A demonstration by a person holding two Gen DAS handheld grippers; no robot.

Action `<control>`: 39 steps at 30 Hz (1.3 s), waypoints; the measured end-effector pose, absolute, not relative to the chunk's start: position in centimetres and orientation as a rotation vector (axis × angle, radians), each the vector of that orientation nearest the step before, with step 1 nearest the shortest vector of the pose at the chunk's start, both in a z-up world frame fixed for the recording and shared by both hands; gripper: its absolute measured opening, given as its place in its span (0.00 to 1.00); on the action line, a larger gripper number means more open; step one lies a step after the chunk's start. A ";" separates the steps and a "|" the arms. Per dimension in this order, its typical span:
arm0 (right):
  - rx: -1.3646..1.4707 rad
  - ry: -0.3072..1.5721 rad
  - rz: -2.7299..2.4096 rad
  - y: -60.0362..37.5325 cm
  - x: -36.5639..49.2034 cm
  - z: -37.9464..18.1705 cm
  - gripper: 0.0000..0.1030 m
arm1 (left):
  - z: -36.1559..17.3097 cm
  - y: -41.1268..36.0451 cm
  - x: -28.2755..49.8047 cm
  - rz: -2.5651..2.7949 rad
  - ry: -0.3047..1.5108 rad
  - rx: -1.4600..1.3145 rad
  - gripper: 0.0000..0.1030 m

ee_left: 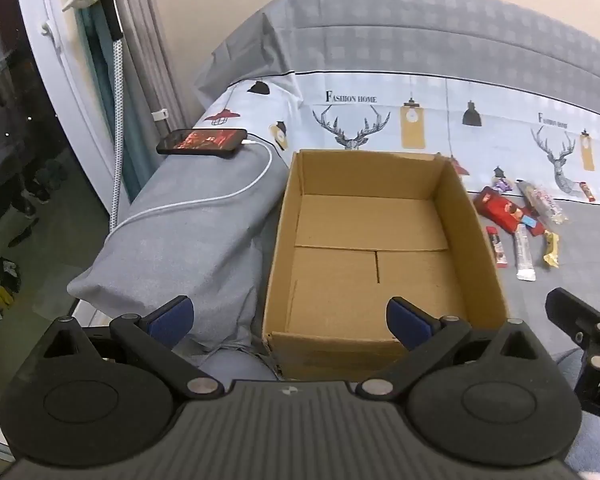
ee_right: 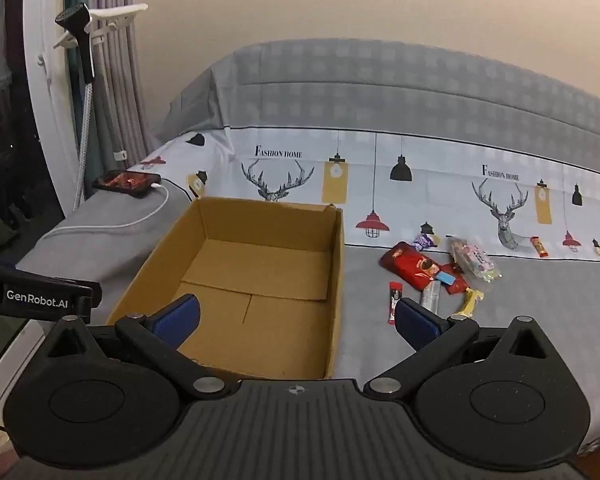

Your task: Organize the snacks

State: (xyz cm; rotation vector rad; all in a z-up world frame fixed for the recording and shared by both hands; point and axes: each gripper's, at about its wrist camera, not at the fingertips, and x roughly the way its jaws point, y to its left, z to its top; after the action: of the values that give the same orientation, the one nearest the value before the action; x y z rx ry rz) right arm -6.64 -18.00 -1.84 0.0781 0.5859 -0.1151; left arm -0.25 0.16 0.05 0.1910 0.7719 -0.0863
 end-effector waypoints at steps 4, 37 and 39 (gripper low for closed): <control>0.100 0.580 -0.132 -17.8 -7.6 -1.8 1.00 | 0.1 -0.4 -0.6 -0.084 0.792 0.168 1.00; 0.088 0.646 -0.098 -17.2 -7.1 -2.6 1.00 | -2.7 -1.1 0.9 -0.104 0.914 0.244 1.00; 0.089 0.651 -0.095 -17.2 -7.1 -2.7 1.00 | -2.7 -1.2 0.8 -0.104 0.914 0.249 1.00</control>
State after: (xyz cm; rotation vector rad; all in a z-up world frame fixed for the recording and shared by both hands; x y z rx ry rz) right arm -7.05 -17.19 -2.69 0.0892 0.6507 -0.0947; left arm 0.84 -1.20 -2.74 0.2494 0.9140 -0.1036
